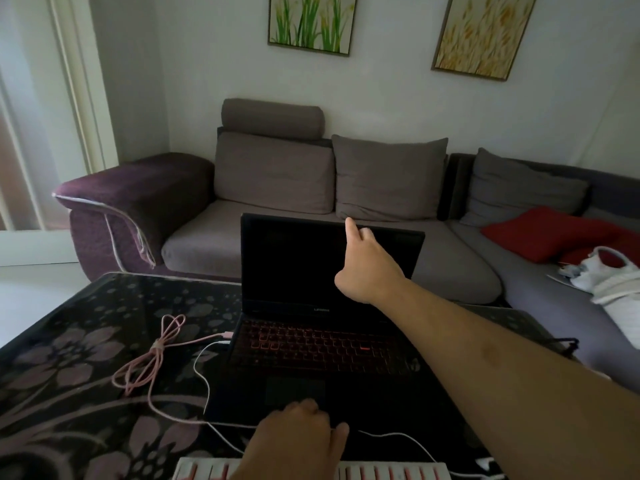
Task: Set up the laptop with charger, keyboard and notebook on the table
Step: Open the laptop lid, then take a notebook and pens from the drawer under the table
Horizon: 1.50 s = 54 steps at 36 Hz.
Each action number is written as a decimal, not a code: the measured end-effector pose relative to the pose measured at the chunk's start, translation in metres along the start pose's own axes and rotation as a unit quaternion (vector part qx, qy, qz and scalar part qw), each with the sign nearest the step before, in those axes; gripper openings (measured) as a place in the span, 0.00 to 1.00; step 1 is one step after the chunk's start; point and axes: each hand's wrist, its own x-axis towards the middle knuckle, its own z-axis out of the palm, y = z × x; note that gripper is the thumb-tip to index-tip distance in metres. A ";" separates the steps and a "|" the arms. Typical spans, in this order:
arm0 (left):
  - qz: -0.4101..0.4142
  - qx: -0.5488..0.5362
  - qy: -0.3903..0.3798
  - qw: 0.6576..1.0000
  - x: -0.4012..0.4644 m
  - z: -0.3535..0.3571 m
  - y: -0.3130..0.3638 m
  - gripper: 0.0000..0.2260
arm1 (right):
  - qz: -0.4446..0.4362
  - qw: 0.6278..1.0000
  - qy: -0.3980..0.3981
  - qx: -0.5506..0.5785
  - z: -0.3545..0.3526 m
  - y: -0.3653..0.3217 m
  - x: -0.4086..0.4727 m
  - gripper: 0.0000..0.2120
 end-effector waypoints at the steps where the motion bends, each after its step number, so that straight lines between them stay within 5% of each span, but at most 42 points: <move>1: 0.005 -0.004 0.017 1.000 0.000 0.000 0.002 0.24 | -0.007 1.000 0.008 0.005 -0.001 0.001 -0.007 0.49; 12: 0.121 -0.067 0.139 0.981 -0.016 0.014 0.064 0.09 | -0.052 0.998 0.038 0.017 -0.014 0.070 -0.142 0.17; 19: 0.206 -0.108 0.154 0.960 -0.042 0.029 0.124 0.07 | 0.052 0.995 0.058 0.059 -0.032 0.115 -0.273 0.07; 26: 0.288 -0.141 0.152 0.935 -0.082 0.087 0.201 0.07 | 0.123 0.989 0.052 0.068 -0.029 0.156 -0.391 0.11; 31: 0.264 -0.151 0.057 0.951 -0.090 0.150 0.224 0.08 | 0.198 0.976 0.027 0.081 -0.002 0.182 -0.442 0.08; 38: 0.257 -0.031 -0.084 0.962 -0.071 0.241 0.224 0.10 | 0.254 0.954 -0.154 0.032 0.084 0.235 -0.470 0.07; 47: 0.206 -0.017 -0.168 0.964 -0.025 0.335 0.228 0.35 | 0.248 0.917 -0.311 -0.015 0.187 0.299 -0.490 0.41; 51: 0.190 0.012 -0.201 0.961 -0.014 0.372 0.235 0.41 | 0.227 0.912 -0.337 -0.049 0.205 0.304 -0.497 0.44; 54: 0.156 0.030 -0.237 0.958 -0.019 0.387 0.237 0.33 | 0.224 0.917 -0.323 -0.067 0.208 0.304 -0.499 0.41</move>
